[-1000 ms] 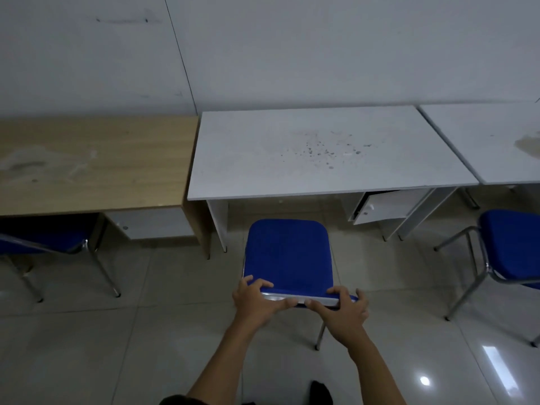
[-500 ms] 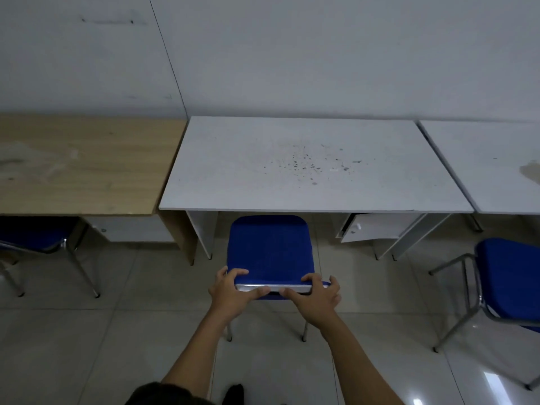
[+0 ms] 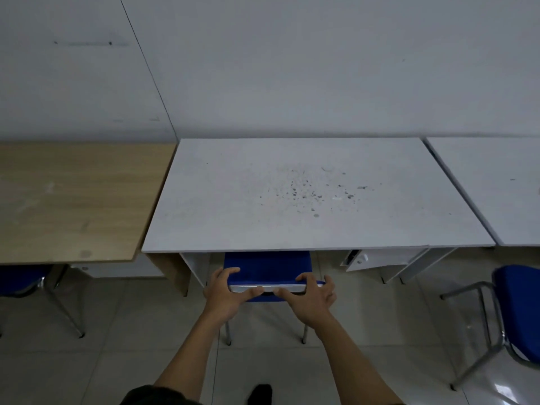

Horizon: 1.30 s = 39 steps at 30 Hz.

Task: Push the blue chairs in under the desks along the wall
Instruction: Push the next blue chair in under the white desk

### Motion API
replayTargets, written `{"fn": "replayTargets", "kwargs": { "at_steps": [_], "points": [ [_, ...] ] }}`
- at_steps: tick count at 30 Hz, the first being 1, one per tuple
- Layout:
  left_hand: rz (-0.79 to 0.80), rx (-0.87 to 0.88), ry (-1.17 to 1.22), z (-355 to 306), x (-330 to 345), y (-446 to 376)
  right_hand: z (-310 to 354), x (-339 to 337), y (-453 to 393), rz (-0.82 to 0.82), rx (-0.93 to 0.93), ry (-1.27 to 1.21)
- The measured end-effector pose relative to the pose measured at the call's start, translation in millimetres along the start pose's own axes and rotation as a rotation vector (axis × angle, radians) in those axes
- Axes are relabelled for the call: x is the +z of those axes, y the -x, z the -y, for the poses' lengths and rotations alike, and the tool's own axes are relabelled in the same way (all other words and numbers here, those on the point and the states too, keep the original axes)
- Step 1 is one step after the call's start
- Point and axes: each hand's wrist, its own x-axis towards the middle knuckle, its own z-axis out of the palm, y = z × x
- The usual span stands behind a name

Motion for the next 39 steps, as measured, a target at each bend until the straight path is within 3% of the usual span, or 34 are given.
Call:
{"fn": "replayTargets", "kwargs": {
  "at_steps": [13,19,24,29,34,39],
  "points": [
    [0.000,0.025,-0.033,-31.1,-9.2,-86.7,51.1,1.2,-79.0,-0.038,0.011,0.016],
    [0.011,0.016,-0.013,-36.0,-9.9,-82.7,60.7,-12.9,-70.8,0.058,0.047,0.051],
    [-0.105,0.050,-0.038,-37.6,5.3,-57.3,49.8,-29.7,-41.5,-0.086,-0.079,-0.298],
    [-0.167,0.065,0.055,-66.9,66.3,-6.7,23.3,-65.8,-7.2,-0.140,-0.021,-0.529],
    [0.035,0.225,0.126,-126.8,141.7,26.3,-15.9,-145.1,13.0,-0.262,0.001,-0.632],
    [0.282,0.273,0.160,-198.1,226.8,78.1,-74.3,-245.1,46.9,-0.416,0.022,-0.696]
  ]
}}
